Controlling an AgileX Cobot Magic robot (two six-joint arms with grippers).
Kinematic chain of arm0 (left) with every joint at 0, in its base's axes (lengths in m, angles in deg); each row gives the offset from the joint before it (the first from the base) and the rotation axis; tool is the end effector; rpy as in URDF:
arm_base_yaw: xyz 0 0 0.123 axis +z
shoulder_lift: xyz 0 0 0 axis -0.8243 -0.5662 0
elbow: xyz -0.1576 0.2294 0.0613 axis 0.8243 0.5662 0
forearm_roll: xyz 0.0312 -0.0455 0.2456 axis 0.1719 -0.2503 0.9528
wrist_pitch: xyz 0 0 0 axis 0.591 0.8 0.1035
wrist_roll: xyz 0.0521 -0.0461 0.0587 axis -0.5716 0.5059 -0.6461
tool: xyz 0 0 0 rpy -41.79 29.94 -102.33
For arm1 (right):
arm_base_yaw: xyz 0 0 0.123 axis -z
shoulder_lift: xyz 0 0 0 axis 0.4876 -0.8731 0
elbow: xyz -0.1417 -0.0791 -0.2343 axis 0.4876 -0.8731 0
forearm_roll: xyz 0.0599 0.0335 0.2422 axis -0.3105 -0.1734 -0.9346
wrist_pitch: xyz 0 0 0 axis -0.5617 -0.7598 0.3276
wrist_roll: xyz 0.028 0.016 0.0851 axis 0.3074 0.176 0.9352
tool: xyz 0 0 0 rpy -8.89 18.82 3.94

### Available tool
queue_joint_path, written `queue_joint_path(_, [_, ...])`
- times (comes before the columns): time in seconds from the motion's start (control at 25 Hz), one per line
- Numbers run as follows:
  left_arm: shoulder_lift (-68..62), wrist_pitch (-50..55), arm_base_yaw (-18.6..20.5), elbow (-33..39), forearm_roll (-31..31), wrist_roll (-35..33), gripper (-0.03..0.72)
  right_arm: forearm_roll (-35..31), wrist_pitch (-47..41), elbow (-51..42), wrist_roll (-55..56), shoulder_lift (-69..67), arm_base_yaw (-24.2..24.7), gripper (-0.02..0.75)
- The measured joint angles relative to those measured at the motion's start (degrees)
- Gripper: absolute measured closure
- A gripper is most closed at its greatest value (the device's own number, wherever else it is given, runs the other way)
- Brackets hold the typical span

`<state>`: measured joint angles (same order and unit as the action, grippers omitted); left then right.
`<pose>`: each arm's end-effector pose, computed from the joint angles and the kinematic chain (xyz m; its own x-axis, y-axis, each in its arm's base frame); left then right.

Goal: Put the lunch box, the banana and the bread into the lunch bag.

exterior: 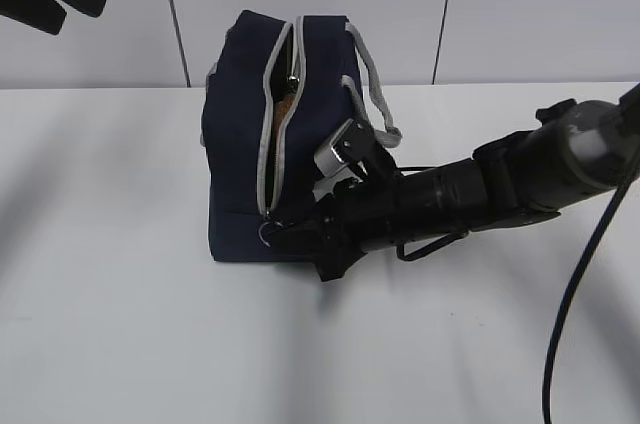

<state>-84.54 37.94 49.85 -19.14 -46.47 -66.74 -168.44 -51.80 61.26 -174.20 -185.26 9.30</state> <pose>0.3144 -0.0699 0.3852 -0.8744 0.0936 -0.4760 0.2948 0.8818 -0.3681 0.3425 0.1983 0.1110 -0.2680 -0.3632 -0.8924 -0.9437 0.2855 0.1672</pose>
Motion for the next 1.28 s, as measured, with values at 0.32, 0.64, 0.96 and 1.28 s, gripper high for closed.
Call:
queue_joint_path(0.32, [0.0, 0.0, 0.0, 0.0, -0.1, 0.0, 0.309, 3.6, 0.8, -1.6, 2.5, 1.5, 0.0, 0.754])
queue_joint_path(0.64, [0.0, 0.0, 0.0, 0.0, -0.1, 0.0, 0.309, 4.8, 1.1, -1.8, 3.8, 3.8, 0.0, 0.754])
queue_joint_path(0.96, [0.0, 0.0, 0.0, 0.0, -0.1, 0.0, 0.309, 6.9, 1.2, -1.9, 4.6, 7.0, 0.0, 0.754])
queue_joint_path(1.28, [0.0, 0.0, 0.0, 0.0, -0.1, -0.5, 0.310, 8.1, 0.2, -1.9, 4.9, 11.3, 0.0, 0.754])
